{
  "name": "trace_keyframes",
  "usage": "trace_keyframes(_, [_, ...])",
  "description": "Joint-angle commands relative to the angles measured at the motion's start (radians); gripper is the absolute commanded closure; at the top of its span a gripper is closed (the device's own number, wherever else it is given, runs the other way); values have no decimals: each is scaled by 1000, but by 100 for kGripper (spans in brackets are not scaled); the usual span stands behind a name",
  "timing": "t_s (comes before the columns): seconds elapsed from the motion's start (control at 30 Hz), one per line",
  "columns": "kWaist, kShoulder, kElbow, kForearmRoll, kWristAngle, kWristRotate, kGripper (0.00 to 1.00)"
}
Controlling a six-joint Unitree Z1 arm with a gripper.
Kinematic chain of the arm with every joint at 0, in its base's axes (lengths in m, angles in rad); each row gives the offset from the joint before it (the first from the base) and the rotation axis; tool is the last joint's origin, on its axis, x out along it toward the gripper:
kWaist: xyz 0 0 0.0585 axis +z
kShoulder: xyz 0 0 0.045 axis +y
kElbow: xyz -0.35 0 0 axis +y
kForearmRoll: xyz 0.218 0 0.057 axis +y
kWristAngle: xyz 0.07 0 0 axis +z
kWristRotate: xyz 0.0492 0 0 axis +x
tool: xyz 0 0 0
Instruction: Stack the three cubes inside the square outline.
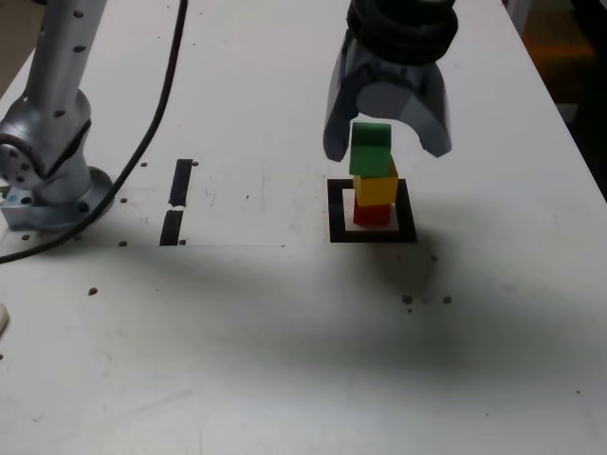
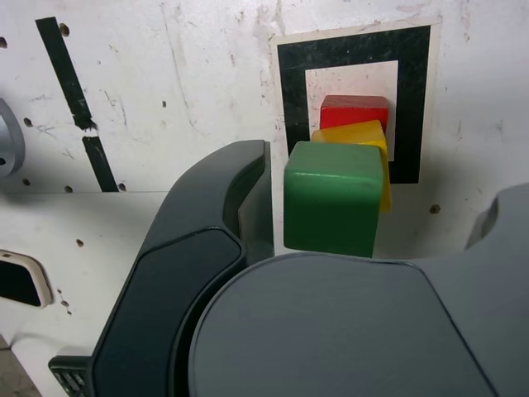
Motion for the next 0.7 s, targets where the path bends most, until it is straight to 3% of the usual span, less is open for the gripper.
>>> trace_keyframes(0.0, [2,-44,19,0,9,-9,1])
trace_keyframes(0.1, [5,-92,54,-12,21,-17,1])
trace_keyframes(0.23, [19,-218,190,-86,34,-22,1])
trace_keyframes(0.67, [67,-646,808,-263,-2,-9,0])
